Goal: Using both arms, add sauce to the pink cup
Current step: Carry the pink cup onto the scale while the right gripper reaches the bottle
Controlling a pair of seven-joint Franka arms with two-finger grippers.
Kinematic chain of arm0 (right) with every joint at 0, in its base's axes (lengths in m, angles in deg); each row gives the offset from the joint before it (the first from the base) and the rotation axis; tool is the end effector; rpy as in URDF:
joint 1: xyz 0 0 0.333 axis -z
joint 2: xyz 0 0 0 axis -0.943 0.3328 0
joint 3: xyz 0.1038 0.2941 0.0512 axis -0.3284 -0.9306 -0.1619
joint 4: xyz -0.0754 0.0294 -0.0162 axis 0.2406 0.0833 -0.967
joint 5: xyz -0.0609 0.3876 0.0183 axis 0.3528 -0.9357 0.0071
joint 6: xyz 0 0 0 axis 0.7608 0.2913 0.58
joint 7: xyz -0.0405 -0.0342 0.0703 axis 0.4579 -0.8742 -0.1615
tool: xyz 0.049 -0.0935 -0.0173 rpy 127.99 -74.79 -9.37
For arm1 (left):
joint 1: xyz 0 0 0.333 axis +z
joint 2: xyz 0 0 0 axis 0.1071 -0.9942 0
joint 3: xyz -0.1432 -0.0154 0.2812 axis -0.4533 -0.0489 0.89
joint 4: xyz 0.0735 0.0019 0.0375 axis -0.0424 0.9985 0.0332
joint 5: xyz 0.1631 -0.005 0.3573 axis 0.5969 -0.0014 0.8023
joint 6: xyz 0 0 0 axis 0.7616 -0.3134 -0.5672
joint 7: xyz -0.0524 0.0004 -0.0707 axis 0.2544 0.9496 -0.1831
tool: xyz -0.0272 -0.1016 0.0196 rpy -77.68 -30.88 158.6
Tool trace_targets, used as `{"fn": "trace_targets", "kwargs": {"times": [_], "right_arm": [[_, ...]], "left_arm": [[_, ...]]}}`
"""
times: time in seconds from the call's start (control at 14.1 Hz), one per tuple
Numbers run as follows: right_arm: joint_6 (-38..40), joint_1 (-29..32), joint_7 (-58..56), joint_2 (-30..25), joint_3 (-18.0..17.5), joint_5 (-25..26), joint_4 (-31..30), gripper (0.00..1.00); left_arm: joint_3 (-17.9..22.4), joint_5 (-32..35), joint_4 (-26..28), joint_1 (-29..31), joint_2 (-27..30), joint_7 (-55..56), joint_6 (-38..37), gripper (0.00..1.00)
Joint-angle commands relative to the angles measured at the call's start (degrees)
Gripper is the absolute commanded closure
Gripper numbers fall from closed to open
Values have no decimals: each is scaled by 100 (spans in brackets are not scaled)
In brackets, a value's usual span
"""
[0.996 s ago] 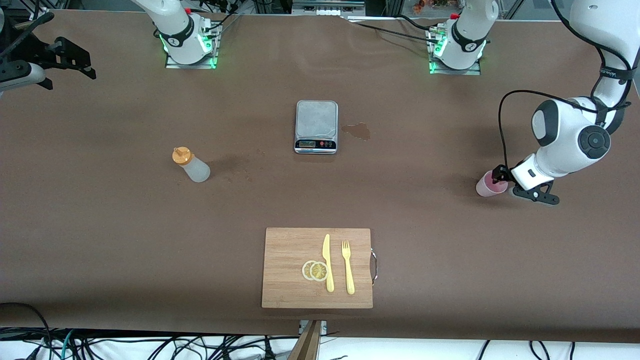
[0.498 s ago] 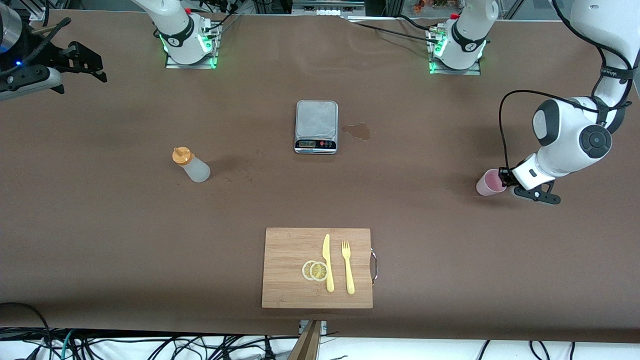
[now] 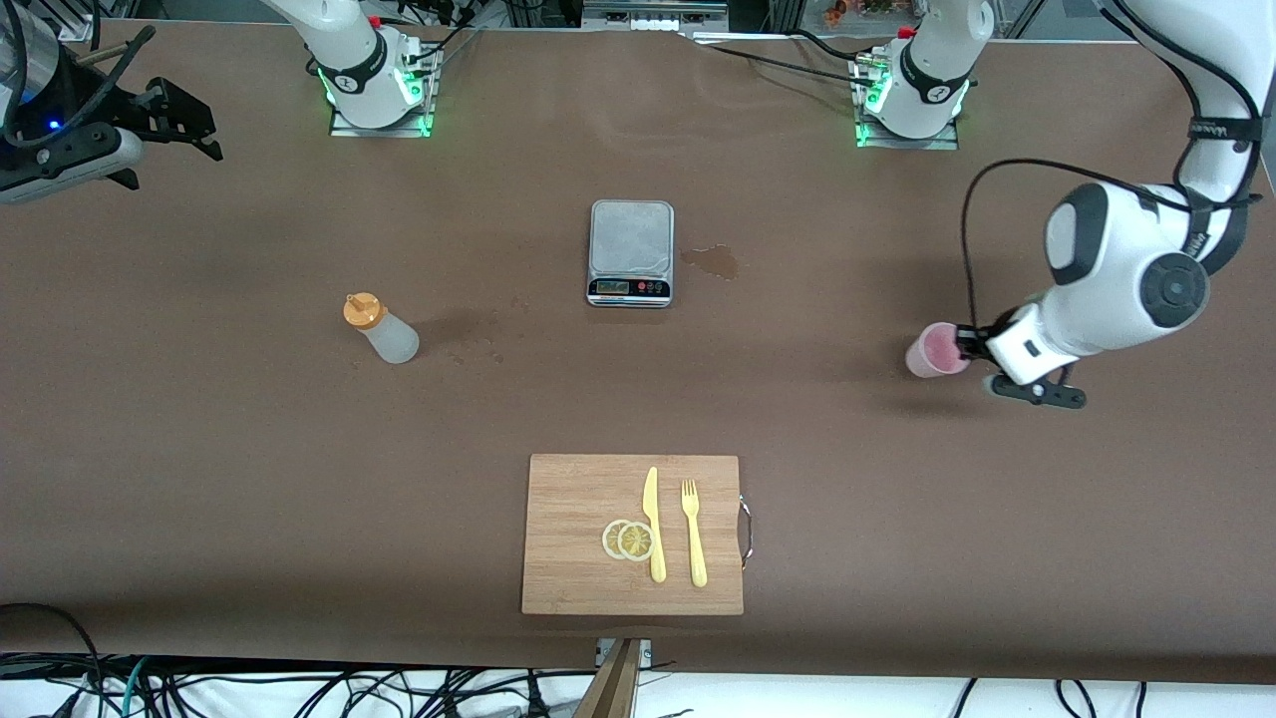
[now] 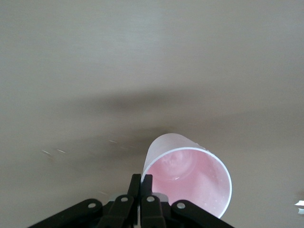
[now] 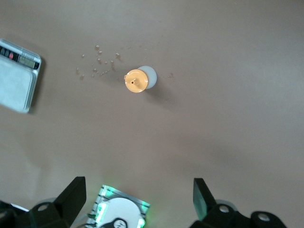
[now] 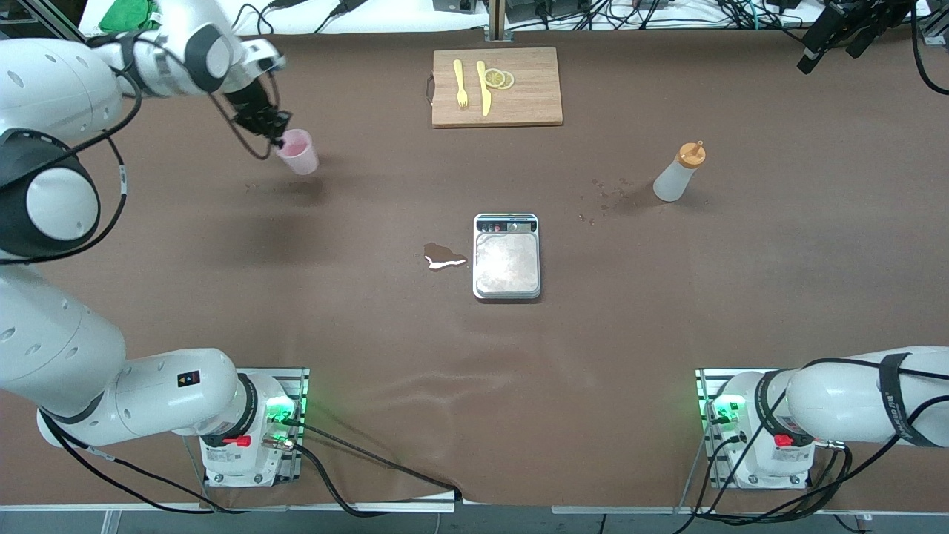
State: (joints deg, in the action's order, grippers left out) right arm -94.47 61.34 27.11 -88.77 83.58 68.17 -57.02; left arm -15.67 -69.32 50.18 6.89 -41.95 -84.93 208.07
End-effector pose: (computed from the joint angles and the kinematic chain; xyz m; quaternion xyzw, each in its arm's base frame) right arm 0.4935 0.0351 0.6221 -0.9735 -0.2185 0.0625 0.0253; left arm 0.5759 -0.0635 0.3292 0.9944 -0.0429 -0.0862 0.0427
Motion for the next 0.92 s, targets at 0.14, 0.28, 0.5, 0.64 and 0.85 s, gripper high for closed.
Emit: {"fn": "trace_targets", "kwargs": {"times": [0.14, 0.28, 0.5, 0.64, 0.85], "right_arm": [[-131, 131, -1914, -62, 108, -511, -251, 0], [-271, 201, -3186, -62, 449, -905, -550, 0], [-517, 569, -5059, -44, 784, -1442, -1139, 0], [-684, 824, -5921, -1, 838, -1776, -1499, 0], [-1026, 984, -7353, 341, 1083, -2513, -1983, 0]], "left_arm": [[-1615, -196, 58, 5, 287, 2169, -385, 100], [-2232, -687, 75, -3, 182, 2757, -149, 100], [-2594, -698, 267, -624, 111, 3539, 482, 100], [-2568, -637, 461, -1309, -46, 4320, 1159, 100], [-2568, -163, 462, -1751, -493, 4693, 1513, 100]]}}
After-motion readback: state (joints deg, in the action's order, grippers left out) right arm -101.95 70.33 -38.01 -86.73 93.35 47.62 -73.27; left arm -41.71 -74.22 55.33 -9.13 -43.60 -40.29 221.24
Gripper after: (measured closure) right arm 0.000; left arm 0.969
